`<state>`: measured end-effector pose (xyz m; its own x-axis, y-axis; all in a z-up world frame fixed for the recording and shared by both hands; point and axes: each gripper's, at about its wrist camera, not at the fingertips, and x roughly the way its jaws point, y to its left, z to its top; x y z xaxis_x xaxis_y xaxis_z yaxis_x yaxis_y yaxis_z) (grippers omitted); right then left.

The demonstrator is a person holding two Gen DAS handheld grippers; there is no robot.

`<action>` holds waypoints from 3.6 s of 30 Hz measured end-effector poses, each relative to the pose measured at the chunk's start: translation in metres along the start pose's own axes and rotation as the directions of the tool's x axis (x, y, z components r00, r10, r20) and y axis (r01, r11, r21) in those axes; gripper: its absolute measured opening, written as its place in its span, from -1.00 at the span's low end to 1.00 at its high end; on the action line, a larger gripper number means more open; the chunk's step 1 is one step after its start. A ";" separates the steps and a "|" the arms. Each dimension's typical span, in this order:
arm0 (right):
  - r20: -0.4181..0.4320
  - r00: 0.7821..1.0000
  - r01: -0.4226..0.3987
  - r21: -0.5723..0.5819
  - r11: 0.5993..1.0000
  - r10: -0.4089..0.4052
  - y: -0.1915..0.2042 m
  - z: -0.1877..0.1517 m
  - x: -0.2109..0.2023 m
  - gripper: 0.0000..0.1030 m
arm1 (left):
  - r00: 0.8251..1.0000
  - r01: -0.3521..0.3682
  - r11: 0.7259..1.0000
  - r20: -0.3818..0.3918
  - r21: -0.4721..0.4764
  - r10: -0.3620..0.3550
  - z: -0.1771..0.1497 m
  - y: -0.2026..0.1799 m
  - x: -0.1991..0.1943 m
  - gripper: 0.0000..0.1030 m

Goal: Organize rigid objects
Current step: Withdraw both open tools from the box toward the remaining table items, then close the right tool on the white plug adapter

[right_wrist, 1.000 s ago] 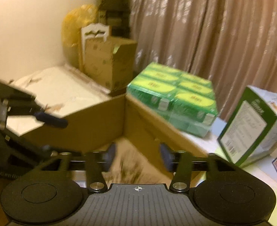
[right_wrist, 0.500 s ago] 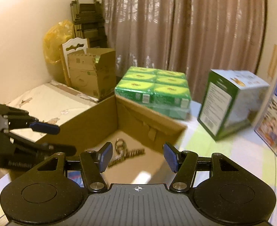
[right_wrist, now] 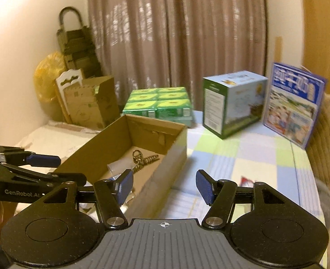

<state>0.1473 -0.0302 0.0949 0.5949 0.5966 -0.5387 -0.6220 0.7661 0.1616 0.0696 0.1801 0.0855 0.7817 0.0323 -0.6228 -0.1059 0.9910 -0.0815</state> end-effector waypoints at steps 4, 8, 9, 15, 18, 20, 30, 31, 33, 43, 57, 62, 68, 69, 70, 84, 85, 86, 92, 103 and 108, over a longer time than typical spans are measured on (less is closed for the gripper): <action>0.000 1.000 0.019 0.052 0.998 -0.019 -0.008 -0.019 -0.029 0.18 | 1.000 0.003 1.000 0.019 -0.004 -0.003 -0.009 -0.015 -0.019 0.54; -0.003 0.999 0.050 0.090 0.995 -0.050 -0.015 -0.039 -0.055 0.19 | 1.000 0.002 1.000 0.032 0.001 -0.002 -0.018 -0.029 -0.033 0.65; -0.003 0.998 0.060 0.098 0.993 -0.060 -0.018 -0.044 -0.060 0.19 | 0.999 0.003 1.000 0.034 0.000 -0.003 -0.021 -0.032 -0.035 0.67; -0.018 0.994 0.110 0.136 0.984 -0.109 -0.031 -0.069 -0.086 0.20 | 0.999 0.025 1.000 0.029 0.001 -0.025 -0.035 -0.052 -0.040 0.71; -0.032 0.991 0.133 0.163 0.978 -0.130 -0.038 -0.079 -0.094 0.20 | 0.999 0.043 0.999 0.019 0.018 -0.043 -0.038 -0.064 -0.038 0.71; -0.037 0.989 0.149 0.182 0.972 -0.144 -0.044 -0.084 -0.099 0.20 | 0.998 0.056 0.998 0.015 0.030 -0.056 -0.039 -0.072 -0.037 0.71; -0.037 0.979 0.205 0.231 0.951 -0.202 -0.068 -0.091 -0.108 0.20 | 0.996 0.090 0.991 -0.005 0.096 -0.090 -0.036 -0.104 -0.020 0.71; -0.037 0.978 0.207 0.233 0.950 -0.204 -0.070 -0.091 -0.108 0.20 | 0.996 0.092 0.991 -0.007 0.099 -0.091 -0.035 -0.106 -0.017 0.71; -0.039 0.978 0.210 0.243 0.947 -0.207 -0.075 -0.091 -0.106 0.20 | 0.996 0.093 0.990 -0.009 0.104 -0.093 -0.034 -0.110 -0.012 0.71; -0.059 0.974 0.225 0.285 0.932 -0.217 -0.100 -0.096 -0.093 0.20 | 0.994 0.112 0.987 -0.031 0.113 -0.109 -0.030 -0.126 0.020 0.71; -0.078 0.973 0.232 0.288 0.929 -0.218 -0.161 -0.096 -0.033 0.20 | 0.985 0.165 0.975 -0.072 0.147 -0.156 -0.005 -0.151 0.103 0.71; -0.070 0.979 0.201 0.250 0.947 -0.190 -0.182 -0.094 0.003 0.20 | 0.986 0.153 0.973 -0.086 0.171 -0.140 0.004 -0.154 0.139 0.71; -0.065 0.987 0.160 0.204 0.966 -0.150 -0.197 -0.094 0.056 0.12 | 0.991 0.116 0.966 -0.085 0.230 -0.099 0.018 -0.154 0.175 0.71; -0.068 0.987 0.154 0.198 0.968 -0.143 -0.198 -0.094 0.065 0.06 | 0.992 0.111 0.965 -0.087 0.236 -0.093 0.020 -0.153 0.180 0.71; -0.071 0.988 0.149 0.191 0.970 -0.138 -0.199 -0.094 0.074 0.01 | 0.993 0.105 0.965 -0.086 0.242 -0.087 0.021 -0.153 0.185 0.71; -0.120 0.983 0.156 0.133 0.979 -0.140 -0.217 -0.099 0.165 -0.12 | 0.994 0.082 0.959 -0.095 0.270 -0.058 0.030 -0.151 0.219 0.71; -0.121 0.983 0.154 0.136 0.979 -0.138 -0.217 -0.100 0.169 -0.12 | 0.994 0.082 0.959 -0.095 0.272 -0.058 0.031 -0.151 0.220 0.71; -0.120 0.983 0.153 0.136 0.979 -0.137 -0.217 -0.099 0.172 -0.12 | 0.994 0.083 0.959 -0.094 0.271 -0.059 0.031 -0.152 0.221 0.71; -0.121 0.980 0.170 0.107 0.980 -0.157 -0.215 -0.099 0.179 -0.36 | 0.993 0.084 0.964 -0.098 0.253 -0.061 0.031 -0.153 0.224 0.71; -0.108 0.959 0.277 0.174 0.945 -0.261 -0.250 -0.088 0.124 -0.37 | 0.989 0.132 0.962 -0.102 0.238 -0.110 0.027 -0.174 0.238 0.71; -0.109 0.942 0.334 0.247 0.910 -0.316 -0.275 -0.092 0.106 -0.37 | 0.986 0.155 0.967 -0.089 0.202 -0.139 0.018 -0.184 0.260 0.70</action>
<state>0.3352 -0.1997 -0.0828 0.7017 0.2941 -0.6490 -0.2419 0.9551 0.1712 0.3039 0.0083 -0.0474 0.7311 -0.1175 -0.6721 0.1424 0.9896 -0.0182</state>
